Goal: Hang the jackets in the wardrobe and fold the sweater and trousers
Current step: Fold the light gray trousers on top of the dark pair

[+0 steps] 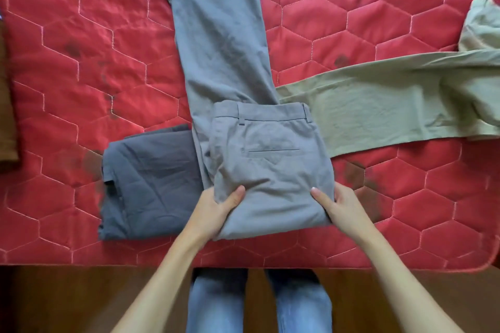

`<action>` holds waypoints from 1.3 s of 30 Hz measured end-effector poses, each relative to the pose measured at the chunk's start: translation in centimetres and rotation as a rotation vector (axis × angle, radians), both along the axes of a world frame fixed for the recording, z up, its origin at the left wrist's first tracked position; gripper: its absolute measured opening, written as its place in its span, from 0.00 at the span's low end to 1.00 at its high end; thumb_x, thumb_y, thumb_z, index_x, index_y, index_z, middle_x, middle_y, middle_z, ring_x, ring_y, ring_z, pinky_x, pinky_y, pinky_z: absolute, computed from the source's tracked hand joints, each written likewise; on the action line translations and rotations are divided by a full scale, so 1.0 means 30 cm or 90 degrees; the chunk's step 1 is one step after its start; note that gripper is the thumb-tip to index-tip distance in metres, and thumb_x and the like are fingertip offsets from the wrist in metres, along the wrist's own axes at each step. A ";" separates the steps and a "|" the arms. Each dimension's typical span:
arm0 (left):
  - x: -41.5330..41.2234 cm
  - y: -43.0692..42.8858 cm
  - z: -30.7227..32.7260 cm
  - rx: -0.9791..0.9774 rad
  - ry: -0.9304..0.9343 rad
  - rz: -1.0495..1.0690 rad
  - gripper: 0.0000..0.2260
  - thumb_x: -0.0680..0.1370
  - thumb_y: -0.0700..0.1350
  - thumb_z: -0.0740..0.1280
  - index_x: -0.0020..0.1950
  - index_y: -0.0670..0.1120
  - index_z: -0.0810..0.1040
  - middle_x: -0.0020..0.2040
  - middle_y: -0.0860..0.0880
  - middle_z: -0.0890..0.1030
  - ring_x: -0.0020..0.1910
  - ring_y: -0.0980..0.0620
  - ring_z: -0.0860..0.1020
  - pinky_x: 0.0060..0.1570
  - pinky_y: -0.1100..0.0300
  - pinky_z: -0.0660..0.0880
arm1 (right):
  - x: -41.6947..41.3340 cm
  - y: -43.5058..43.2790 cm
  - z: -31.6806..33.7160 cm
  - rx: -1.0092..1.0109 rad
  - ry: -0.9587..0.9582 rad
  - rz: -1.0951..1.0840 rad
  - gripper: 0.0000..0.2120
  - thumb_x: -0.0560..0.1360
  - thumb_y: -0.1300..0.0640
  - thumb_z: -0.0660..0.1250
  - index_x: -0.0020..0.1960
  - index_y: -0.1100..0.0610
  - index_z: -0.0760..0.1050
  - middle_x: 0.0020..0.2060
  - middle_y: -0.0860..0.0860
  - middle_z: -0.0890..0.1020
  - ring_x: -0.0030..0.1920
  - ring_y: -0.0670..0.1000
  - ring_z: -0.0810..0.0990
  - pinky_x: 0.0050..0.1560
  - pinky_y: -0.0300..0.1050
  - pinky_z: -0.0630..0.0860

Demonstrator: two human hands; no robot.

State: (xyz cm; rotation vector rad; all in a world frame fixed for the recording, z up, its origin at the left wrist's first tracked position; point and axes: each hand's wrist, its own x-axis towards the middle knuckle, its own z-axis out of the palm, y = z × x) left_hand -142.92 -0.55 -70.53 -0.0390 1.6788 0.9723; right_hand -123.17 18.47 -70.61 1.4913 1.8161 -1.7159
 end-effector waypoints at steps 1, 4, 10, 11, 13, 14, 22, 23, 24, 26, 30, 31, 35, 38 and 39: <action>0.033 0.002 0.011 0.002 -0.030 -0.032 0.10 0.78 0.49 0.69 0.54 0.45 0.84 0.49 0.52 0.87 0.52 0.55 0.84 0.52 0.62 0.78 | 0.038 0.001 0.020 0.013 -0.009 -0.025 0.05 0.80 0.58 0.67 0.48 0.55 0.82 0.41 0.40 0.86 0.44 0.37 0.83 0.40 0.29 0.74; 0.113 -0.024 0.025 -0.027 -0.054 -0.029 0.20 0.76 0.60 0.69 0.49 0.42 0.84 0.46 0.51 0.87 0.48 0.56 0.84 0.46 0.65 0.77 | 0.114 -0.015 0.067 0.054 -0.008 -0.084 0.07 0.79 0.59 0.67 0.43 0.56 0.81 0.35 0.38 0.85 0.35 0.34 0.78 0.36 0.29 0.72; 0.145 -0.153 0.009 -0.097 0.008 0.180 0.26 0.73 0.61 0.70 0.45 0.36 0.84 0.43 0.47 0.86 0.46 0.49 0.83 0.45 0.57 0.78 | 0.022 -0.009 0.039 -0.034 0.051 -0.127 0.13 0.76 0.59 0.72 0.58 0.49 0.79 0.51 0.40 0.85 0.51 0.37 0.82 0.48 0.30 0.76; 0.142 -0.162 0.013 -0.070 -0.032 0.194 0.21 0.74 0.57 0.73 0.49 0.38 0.85 0.48 0.45 0.87 0.52 0.46 0.84 0.52 0.53 0.79 | -0.011 0.002 0.024 -0.059 0.050 -0.142 0.14 0.75 0.57 0.73 0.59 0.50 0.79 0.52 0.42 0.86 0.51 0.38 0.83 0.48 0.31 0.76; 0.121 -0.157 0.021 0.007 -0.127 0.223 0.21 0.72 0.53 0.76 0.60 0.42 0.83 0.58 0.43 0.84 0.61 0.43 0.81 0.63 0.46 0.74 | -0.069 0.027 -0.008 -0.088 0.050 -0.157 0.14 0.73 0.55 0.75 0.58 0.54 0.80 0.51 0.46 0.86 0.50 0.41 0.84 0.45 0.31 0.77; 0.102 -0.138 0.022 0.036 -0.170 0.241 0.24 0.72 0.51 0.75 0.65 0.44 0.79 0.62 0.43 0.82 0.63 0.44 0.80 0.66 0.46 0.73 | -0.092 0.037 -0.027 -0.093 0.049 -0.157 0.14 0.73 0.56 0.76 0.57 0.54 0.80 0.50 0.47 0.87 0.49 0.42 0.85 0.44 0.32 0.77; -0.015 -0.008 0.055 0.079 -0.061 0.251 0.20 0.70 0.39 0.76 0.61 0.41 0.79 0.56 0.43 0.85 0.55 0.44 0.83 0.52 0.55 0.81 | -0.208 0.114 -0.027 -0.146 0.152 -0.181 0.17 0.72 0.72 0.71 0.60 0.64 0.77 0.51 0.53 0.86 0.50 0.49 0.84 0.49 0.39 0.81; -0.021 -0.011 0.049 0.075 -0.038 0.281 0.18 0.72 0.39 0.74 0.61 0.41 0.79 0.56 0.44 0.85 0.55 0.46 0.83 0.54 0.55 0.81 | -0.232 0.129 -0.026 -0.108 0.159 -0.183 0.17 0.72 0.70 0.72 0.60 0.64 0.77 0.51 0.53 0.86 0.49 0.48 0.84 0.49 0.38 0.80; -0.026 -0.013 0.038 0.049 0.012 0.284 0.16 0.74 0.41 0.73 0.61 0.43 0.79 0.56 0.46 0.85 0.55 0.47 0.83 0.56 0.55 0.80 | -0.253 0.142 -0.039 -0.052 0.148 -0.164 0.17 0.73 0.67 0.73 0.61 0.62 0.77 0.51 0.53 0.85 0.49 0.47 0.84 0.48 0.36 0.79; -0.031 -0.024 -0.017 -0.058 0.175 0.205 0.14 0.76 0.49 0.73 0.60 0.48 0.79 0.55 0.51 0.85 0.56 0.50 0.82 0.58 0.54 0.78 | -0.283 0.151 -0.087 0.035 0.082 -0.092 0.20 0.73 0.60 0.76 0.62 0.58 0.75 0.52 0.49 0.83 0.49 0.46 0.83 0.48 0.33 0.78; 0.021 -0.055 -0.050 -0.253 0.258 0.061 0.33 0.67 0.67 0.74 0.65 0.52 0.71 0.59 0.52 0.77 0.55 0.54 0.79 0.58 0.52 0.77 | -0.236 0.099 -0.143 0.006 -0.066 -0.064 0.33 0.66 0.45 0.80 0.64 0.57 0.72 0.56 0.48 0.81 0.54 0.47 0.82 0.59 0.48 0.78; 0.041 -0.069 -0.047 -0.278 0.231 0.053 0.37 0.65 0.69 0.74 0.66 0.51 0.70 0.60 0.52 0.77 0.55 0.54 0.79 0.60 0.51 0.76 | -0.206 0.079 -0.146 -0.011 -0.078 -0.066 0.36 0.63 0.42 0.81 0.63 0.57 0.72 0.56 0.47 0.82 0.54 0.46 0.82 0.59 0.49 0.79; 0.095 -0.140 -0.050 -0.357 0.193 -0.012 0.37 0.64 0.72 0.72 0.63 0.49 0.73 0.58 0.51 0.79 0.57 0.51 0.78 0.60 0.50 0.75 | -0.108 0.022 -0.125 -0.083 -0.139 -0.035 0.34 0.59 0.36 0.81 0.58 0.52 0.79 0.52 0.45 0.85 0.51 0.45 0.84 0.55 0.48 0.81; 0.089 -0.159 -0.041 -0.371 0.205 -0.113 0.33 0.65 0.74 0.68 0.58 0.51 0.75 0.53 0.53 0.79 0.55 0.51 0.78 0.55 0.51 0.76 | -0.071 0.002 -0.097 -0.174 -0.157 -0.009 0.23 0.66 0.45 0.80 0.57 0.53 0.82 0.51 0.46 0.86 0.48 0.43 0.85 0.44 0.36 0.79; 0.087 -0.162 -0.035 -0.363 0.208 -0.132 0.33 0.65 0.75 0.67 0.57 0.51 0.75 0.52 0.54 0.79 0.53 0.51 0.79 0.54 0.52 0.76 | -0.058 -0.003 -0.086 -0.193 -0.169 -0.010 0.21 0.67 0.46 0.80 0.56 0.53 0.83 0.49 0.47 0.87 0.46 0.43 0.85 0.40 0.35 0.78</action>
